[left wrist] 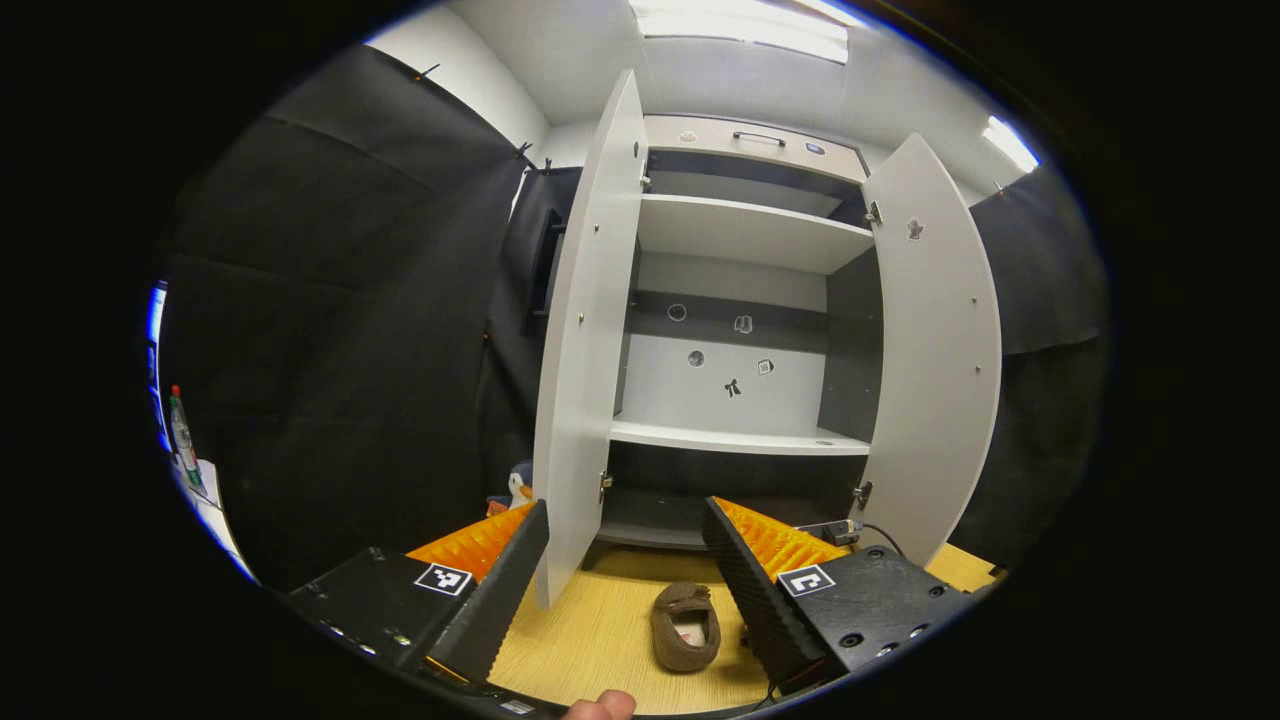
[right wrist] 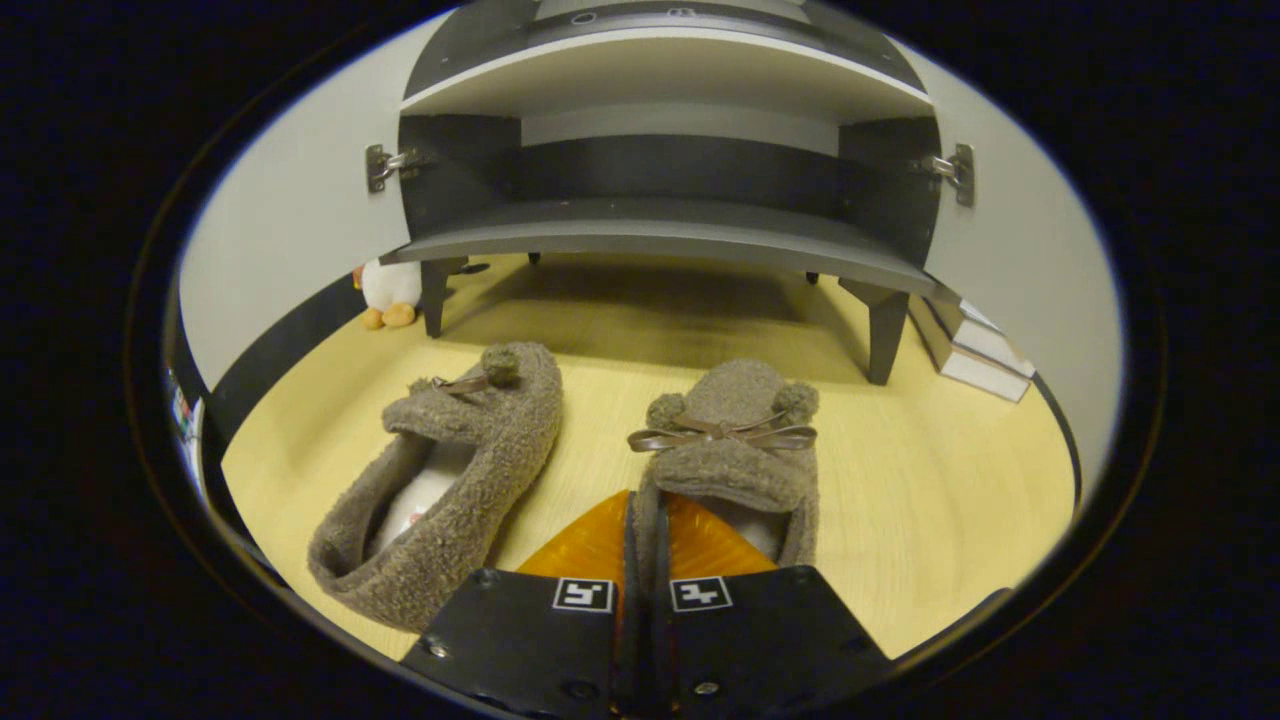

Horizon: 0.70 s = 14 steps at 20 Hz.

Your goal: Grab one shoe with the right hand and put it into the shoe cabinet, grab the other shoe with the left hand and put it into the shoe cabinet; then close the right door with the right hand and the left door with the left hand.

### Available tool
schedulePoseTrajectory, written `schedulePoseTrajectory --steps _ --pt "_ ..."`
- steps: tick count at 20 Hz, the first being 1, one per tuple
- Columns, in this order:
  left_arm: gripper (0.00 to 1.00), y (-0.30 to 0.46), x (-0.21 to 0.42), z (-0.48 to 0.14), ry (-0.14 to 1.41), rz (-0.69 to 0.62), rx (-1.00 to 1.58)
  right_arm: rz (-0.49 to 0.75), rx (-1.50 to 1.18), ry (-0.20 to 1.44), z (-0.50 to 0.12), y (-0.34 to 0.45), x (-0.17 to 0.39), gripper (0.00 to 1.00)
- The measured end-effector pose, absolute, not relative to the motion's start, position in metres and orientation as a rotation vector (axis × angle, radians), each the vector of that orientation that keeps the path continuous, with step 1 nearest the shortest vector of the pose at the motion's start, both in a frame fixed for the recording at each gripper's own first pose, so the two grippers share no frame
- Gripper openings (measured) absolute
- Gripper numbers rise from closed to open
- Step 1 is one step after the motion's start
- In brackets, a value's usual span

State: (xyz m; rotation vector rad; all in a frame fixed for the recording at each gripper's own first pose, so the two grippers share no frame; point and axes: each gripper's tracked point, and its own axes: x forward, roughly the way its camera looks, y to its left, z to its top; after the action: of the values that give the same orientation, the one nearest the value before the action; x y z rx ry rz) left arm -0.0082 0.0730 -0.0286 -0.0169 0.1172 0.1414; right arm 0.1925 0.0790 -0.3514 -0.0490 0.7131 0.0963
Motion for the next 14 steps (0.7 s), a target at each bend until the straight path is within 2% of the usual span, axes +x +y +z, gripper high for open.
schedulePoseTrajectory --steps 1,8,14 --pt "0.95 0.073 -0.008 -0.029 0.119 0.137 -0.019 0.108 -0.056 0.701 -0.349 0.079 0.192 0.05" --pt "0.95 0.064 -0.006 -0.035 0.131 0.103 -0.020 0.131 -0.079 0.551 -0.305 0.065 0.182 0.05" --pt "0.95 0.046 -0.005 -0.034 0.128 0.063 -0.017 0.138 -0.064 0.407 -0.229 0.058 0.158 0.05"
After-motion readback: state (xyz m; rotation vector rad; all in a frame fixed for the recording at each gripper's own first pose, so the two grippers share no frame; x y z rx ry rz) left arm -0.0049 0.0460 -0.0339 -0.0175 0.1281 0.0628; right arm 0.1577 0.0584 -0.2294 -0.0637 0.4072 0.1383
